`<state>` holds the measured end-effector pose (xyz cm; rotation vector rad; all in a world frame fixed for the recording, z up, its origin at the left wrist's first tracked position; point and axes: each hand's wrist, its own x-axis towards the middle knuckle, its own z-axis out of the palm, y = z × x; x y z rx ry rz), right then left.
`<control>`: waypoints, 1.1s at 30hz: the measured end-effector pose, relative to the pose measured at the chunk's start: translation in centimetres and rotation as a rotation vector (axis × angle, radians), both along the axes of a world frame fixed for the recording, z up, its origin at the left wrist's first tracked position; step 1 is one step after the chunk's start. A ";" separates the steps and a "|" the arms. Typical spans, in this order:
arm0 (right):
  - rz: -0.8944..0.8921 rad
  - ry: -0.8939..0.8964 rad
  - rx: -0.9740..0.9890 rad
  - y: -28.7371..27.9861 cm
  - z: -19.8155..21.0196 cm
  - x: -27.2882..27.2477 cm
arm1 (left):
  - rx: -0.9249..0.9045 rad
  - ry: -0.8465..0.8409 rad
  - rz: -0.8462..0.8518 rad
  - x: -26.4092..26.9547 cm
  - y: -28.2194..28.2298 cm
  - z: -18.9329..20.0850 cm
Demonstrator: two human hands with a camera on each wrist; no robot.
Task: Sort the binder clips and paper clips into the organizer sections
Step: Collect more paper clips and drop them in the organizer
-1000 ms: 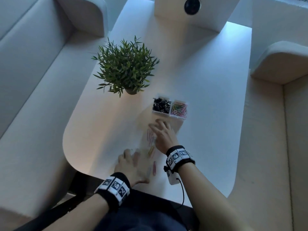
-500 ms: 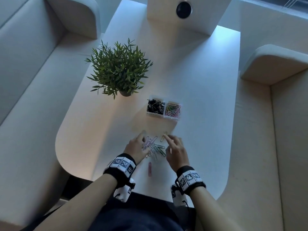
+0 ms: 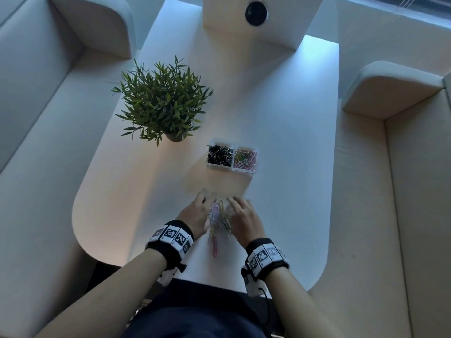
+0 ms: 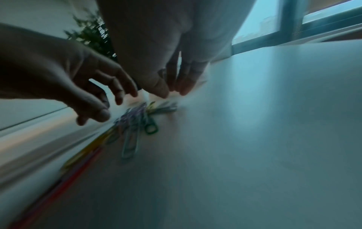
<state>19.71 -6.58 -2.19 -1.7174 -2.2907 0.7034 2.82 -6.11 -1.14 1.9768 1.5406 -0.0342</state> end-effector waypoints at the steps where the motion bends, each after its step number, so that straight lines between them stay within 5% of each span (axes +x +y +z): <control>1: -0.086 -0.010 -0.009 -0.7 0.3 0.6 | 0.032 0.023 -0.023 -0.3 0.2 0.2; 3: -0.174 -0.083 -0.104 -2.7 0.7 1.2 | 0.120 0.046 -0.122 -0.6 0.8 0.3; 7: -0.128 -0.249 -0.216 -6.4 0.4 -0.9 | 0.210 0.170 -0.576 -0.4 2.3 -0.2; 12: -0.223 -0.141 -0.059 -5.2 -0.4 -2.6 | 0.273 0.208 -0.732 -0.1 3.9 0.8; 17: -0.195 -0.104 -0.043 -3.4 -1.0 -1.7 | 0.210 0.186 -0.544 -1.2 4.8 -1.3; 22: -0.264 0.008 -0.018 -2.5 -1.2 -0.5 | 0.083 0.148 -0.304 -1.3 4.2 0.6; 28: -0.444 0.252 0.121 1.8 3.4 1.5 | -0.036 0.082 -0.197 -2.1 4.1 0.5; 33: -0.387 0.082 0.148 10.8 6.1 2.2 | -0.006 0.009 -0.179 -1.9 3.4 0.6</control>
